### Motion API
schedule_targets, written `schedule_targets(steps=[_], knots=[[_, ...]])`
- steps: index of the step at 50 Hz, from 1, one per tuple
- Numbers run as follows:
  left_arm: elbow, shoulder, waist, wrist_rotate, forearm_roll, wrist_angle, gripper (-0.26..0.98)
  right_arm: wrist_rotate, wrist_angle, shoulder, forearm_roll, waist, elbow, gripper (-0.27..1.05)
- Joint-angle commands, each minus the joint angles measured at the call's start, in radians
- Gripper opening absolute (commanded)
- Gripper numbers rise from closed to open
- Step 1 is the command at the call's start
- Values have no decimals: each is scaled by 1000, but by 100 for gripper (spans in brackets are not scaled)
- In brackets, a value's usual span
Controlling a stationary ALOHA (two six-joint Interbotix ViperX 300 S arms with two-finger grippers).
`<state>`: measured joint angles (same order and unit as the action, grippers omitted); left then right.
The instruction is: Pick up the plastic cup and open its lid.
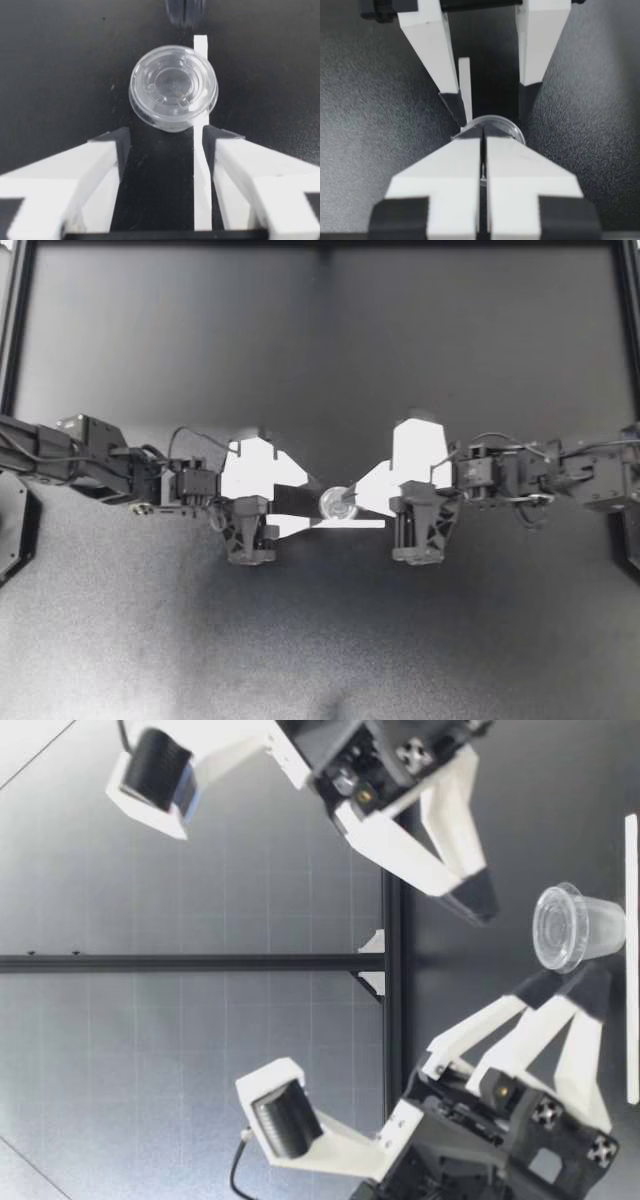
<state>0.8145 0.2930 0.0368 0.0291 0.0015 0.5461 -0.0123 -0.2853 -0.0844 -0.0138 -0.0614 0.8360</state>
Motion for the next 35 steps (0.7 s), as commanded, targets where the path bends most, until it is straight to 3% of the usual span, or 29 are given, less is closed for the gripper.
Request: schedule_targets(steps=[1, 35], knots=[[-23, -5, -2, -2, 2, 14, 52, 2, 3, 3, -2, -8, -23, -19], [-60, 49, -5, -14, 2, 31, 52, -12, 72, -55, -6, -9, -23, -19]])
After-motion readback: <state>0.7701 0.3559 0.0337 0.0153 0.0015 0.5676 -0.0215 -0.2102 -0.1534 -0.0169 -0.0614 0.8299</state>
